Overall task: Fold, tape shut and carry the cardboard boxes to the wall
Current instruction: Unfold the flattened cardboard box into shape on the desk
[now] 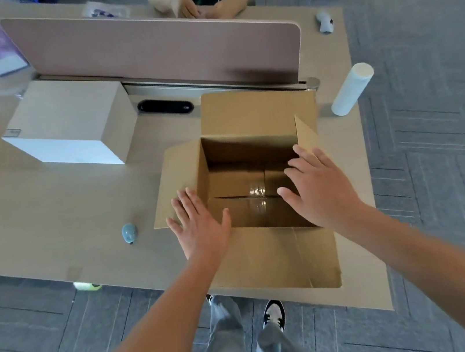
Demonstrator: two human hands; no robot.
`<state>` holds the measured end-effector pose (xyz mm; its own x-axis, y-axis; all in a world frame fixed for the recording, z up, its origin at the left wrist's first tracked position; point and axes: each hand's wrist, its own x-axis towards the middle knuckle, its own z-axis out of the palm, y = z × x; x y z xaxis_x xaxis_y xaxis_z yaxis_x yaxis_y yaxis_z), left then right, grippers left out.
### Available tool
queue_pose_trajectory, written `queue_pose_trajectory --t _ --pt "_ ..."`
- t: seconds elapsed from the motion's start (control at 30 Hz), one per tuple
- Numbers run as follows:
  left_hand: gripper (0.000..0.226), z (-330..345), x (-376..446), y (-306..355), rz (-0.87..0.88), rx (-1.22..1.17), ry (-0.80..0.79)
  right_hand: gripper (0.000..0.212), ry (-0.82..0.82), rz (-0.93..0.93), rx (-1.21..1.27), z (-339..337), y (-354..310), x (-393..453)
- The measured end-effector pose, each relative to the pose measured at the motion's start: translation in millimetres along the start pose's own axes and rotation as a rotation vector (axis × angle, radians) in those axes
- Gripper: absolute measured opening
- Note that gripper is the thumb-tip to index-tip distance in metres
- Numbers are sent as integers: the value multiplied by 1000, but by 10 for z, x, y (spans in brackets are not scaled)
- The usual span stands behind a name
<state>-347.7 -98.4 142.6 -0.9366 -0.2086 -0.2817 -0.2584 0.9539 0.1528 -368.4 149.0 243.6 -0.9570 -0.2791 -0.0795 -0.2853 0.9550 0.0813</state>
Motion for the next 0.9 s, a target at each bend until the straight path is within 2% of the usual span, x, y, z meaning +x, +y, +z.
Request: queue_pose_trajectory --t 0.2,0.3,0.4,0.5,0.67,0.9 --pt "96 -8 -14 18 13 -5 2 62 -35 236 -135 3 533 -450" --pt "96 -8 -12 33 16 -17 -6 63 -100 336 -61 312 659 -641" --pt "96 -16 -12 34 21 -37 -2 73 -149 422 223 610 467 -685" --pt "100 -18 -14 25 36 -62 1 87 -128 543 436 814 138 -625" --pt "108 -24 69 -14 65 -82 -10 92 -54 671 441 998 -218 -539" --pt "113 -154 188 -7 89 -104 -98 95 -83 670 453 994 -191 -439"
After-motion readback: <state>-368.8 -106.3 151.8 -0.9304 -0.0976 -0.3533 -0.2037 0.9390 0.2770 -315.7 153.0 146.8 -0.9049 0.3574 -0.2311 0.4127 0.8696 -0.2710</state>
